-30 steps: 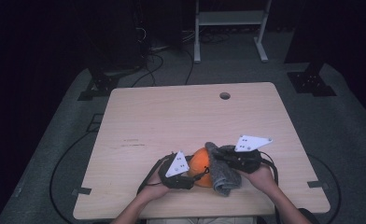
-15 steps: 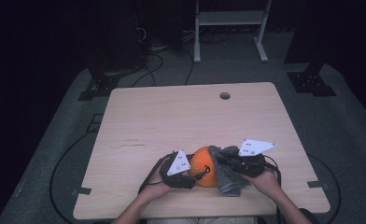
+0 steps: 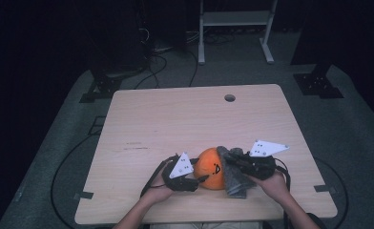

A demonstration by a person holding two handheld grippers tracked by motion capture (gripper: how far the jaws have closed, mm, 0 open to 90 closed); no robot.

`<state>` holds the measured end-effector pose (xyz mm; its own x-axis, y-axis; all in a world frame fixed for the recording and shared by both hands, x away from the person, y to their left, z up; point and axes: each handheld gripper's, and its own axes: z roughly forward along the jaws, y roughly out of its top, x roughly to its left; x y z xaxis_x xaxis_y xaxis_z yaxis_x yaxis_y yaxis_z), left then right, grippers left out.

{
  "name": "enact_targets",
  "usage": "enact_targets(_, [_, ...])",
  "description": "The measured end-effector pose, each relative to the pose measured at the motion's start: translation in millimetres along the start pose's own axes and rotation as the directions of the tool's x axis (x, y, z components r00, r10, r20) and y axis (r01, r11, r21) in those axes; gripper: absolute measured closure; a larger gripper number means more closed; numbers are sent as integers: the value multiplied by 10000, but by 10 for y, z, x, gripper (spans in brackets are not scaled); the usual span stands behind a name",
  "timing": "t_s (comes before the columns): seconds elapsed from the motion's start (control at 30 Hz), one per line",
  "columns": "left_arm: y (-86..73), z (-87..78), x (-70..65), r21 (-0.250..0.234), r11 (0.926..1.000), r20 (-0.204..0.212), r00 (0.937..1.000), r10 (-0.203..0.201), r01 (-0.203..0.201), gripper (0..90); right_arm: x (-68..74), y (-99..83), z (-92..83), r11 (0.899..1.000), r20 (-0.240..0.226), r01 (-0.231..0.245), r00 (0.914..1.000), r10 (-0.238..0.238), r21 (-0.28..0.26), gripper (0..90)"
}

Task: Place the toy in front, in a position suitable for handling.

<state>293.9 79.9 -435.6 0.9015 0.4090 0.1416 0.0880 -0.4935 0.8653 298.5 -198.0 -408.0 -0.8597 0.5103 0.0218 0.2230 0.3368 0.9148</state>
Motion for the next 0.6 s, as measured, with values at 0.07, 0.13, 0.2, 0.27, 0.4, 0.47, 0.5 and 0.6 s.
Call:
enact_targets(0.07, [13,14,-9,-3,10000,-21,10000,0,0,395,116,76,37,9990,-299,427,9986,-431,-122,830])
enact_targets(0.13, [13,13,-15,39,10000,-41,10000,6,-6,391,201,125,115,9960,-276,887,9957,-883,125,830])
enact_targets(0.2, [-6,-4,5,48,10000,124,9999,-76,76,370,170,106,161,9949,-222,955,9952,-948,320,830])
enact_targets(0.27, [-21,-12,35,-54,9995,285,9992,-294,296,352,71,53,166,9967,-105,723,9974,-720,367,831])
enact_targets(0.4, [-3,-2,28,-68,9997,250,9994,-220,222,359,-18,-21,91,9971,339,505,9980,-525,568,830])
enact_targets(0.47, [2,3,16,-15,9999,132,9998,-114,114,376,-20,-18,38,9980,399,364,9985,-385,521,830])
enact_targets(0.5, [4,7,9,6,10000,70,10000,-31,31,383,6,7,16,9984,321,393,9987,-406,396,830])
enact_targets(0.6, [19,23,-11,18,10000,-53,10000,54,-54,397,145,146,13,9969,-153,793,9967,-792,20,830])
